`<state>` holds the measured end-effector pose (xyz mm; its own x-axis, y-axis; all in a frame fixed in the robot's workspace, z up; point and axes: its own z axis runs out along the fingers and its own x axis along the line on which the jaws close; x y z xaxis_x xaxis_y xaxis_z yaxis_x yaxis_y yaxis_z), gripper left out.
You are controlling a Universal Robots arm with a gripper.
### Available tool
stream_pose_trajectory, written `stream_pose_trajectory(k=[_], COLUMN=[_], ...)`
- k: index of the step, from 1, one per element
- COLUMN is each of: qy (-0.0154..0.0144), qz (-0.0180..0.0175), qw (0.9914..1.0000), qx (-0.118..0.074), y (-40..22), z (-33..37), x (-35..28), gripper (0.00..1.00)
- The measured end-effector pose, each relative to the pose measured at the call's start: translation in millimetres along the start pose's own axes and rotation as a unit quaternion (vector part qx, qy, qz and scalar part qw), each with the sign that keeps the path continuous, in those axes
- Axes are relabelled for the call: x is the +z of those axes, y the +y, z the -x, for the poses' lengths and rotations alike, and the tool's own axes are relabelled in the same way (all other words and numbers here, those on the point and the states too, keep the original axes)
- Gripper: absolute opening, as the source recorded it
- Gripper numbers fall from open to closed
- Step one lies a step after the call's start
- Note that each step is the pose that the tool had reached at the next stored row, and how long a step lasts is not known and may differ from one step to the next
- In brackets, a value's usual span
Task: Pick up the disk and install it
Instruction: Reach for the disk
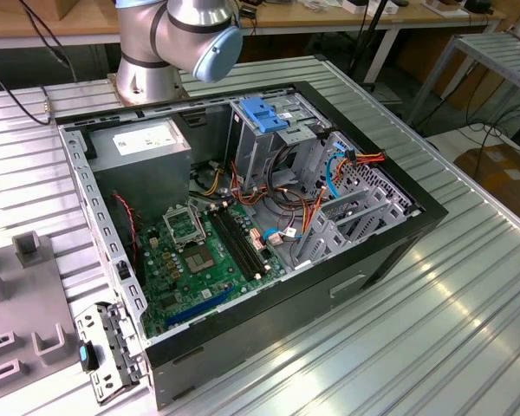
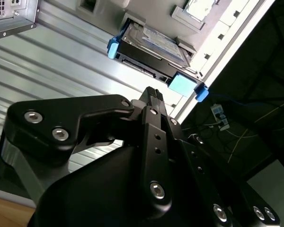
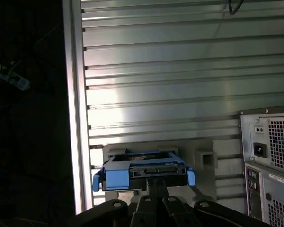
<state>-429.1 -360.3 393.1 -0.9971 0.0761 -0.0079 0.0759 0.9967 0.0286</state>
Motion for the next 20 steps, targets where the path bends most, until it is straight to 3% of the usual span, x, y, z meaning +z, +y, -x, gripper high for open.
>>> stream_pose_trajectory(k=[4, 13, 20], qy=[0.0016, 0.0064, 0.0068], qz=[-0.0001, -0.0005, -0.0005], qw=[1.00000, 0.99998, 0.99998], qx=[0.000, 0.000, 0.000], y=[-0.4, -2.1, -2.2], z=[-5.8, -27.3, -29.5], x=[-0.1, -0.4, -0.4], gripper=[0.11, 0.11, 0.11])
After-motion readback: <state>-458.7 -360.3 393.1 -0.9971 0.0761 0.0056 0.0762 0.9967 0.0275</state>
